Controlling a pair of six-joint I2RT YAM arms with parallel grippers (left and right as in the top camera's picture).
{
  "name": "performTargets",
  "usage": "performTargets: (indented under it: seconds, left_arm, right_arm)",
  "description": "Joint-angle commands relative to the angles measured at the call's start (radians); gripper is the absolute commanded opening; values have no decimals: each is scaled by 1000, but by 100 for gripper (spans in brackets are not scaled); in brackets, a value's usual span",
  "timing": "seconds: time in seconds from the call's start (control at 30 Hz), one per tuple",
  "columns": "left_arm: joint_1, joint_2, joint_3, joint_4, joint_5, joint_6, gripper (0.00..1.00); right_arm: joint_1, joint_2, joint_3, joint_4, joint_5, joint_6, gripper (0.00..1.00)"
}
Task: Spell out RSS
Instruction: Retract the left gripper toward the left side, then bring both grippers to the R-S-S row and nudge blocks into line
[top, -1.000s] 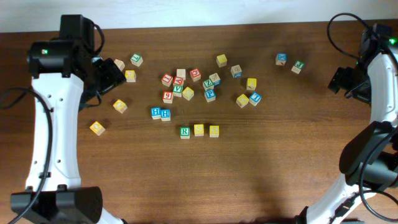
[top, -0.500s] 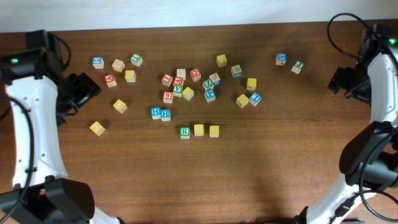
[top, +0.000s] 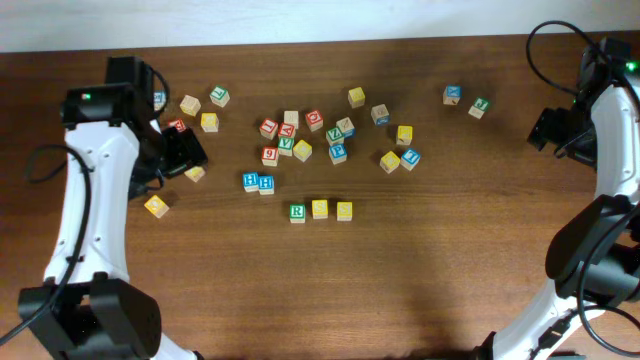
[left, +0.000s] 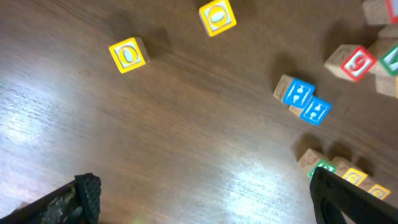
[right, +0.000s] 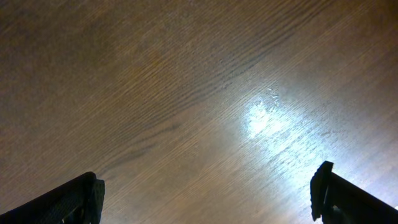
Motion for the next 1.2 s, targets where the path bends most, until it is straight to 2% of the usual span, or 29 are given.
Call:
performTargets:
  seconds: [0.0,0.03,0.13,0.2,0.27,0.3,0.37,0.4,0.43,0.53,0.57,0.63,0.7,0.73,0.8,0.9,1.03,1.1,1.13,1.17]
  left_arm:
    - [-3,-4,-74,36,27,35,99]
    - [-10,-4,-96,62,76,80,99]
    - [-53,-4,-111,74,86,86,99]
    - [-76,-4,-111,69,86,110,100]
    - [-93,-4,-111,77,87,110,99]
    - [-106,-4,-111,78,87,110,93]
    - [-135,-4,-112,71,87,110,93]
    - [-157,-4,-113,69,87,110,92]
    - [-182,-4,-113,70,87,110,91]
    - [-236,-4,-113,90,87,109,87]
    - [-256,-4,-113,92,86,92,85]
    - [-261,-4,-113,92,86,86,84]
    - [-261,-4,-113,92,86,86,87]
    - [-261,-4,-113,92,86,86,92]
    - [-261,-4,-113,92,86,86,100]
    - [-261,-4,-113,104,86,86,99]
    - [-261,-4,-113,138,86,86,100]
    - [-261,-4,-114,141,85,55,89]
    - [-261,-4,-114,141,78,38,79]
    - [-261,-4,-114,141,77,37,65]
  right_arm:
    - [-3,-18,6,0,13,-3,98]
    - [-3,-18,6,0,13,-3,98]
    - [-3,-18,6,57,-96,2,98]
    - [-3,-18,6,-56,-356,1,98]
    - [-3,-18,6,-55,-508,0,98]
    - [-3,-18,6,-99,-608,0,98]
    - [4,-18,6,-184,-659,-20,98]
    - [11,-18,6,-225,-697,-119,100]
    - [24,-19,6,-270,-737,-219,84]
    - [51,-23,6,-380,-740,-276,79]
    - [69,-48,3,-397,-729,-296,74]
    - [105,-157,1,-397,-729,-288,74]
    - [123,-277,1,-397,-719,-287,75]
    - [132,-376,-2,-397,-684,-274,96]
    - [155,-564,-29,-397,-607,-237,100]
    - [169,-740,-114,-394,-589,-225,98]
    - [170,-802,-243,-331,-597,-190,100]
    - [170,-761,-285,-283,-626,-190,99]
    - [170,-747,-298,-281,-640,-190,98]
    - [170,-732,-325,-270,-642,-190,95]
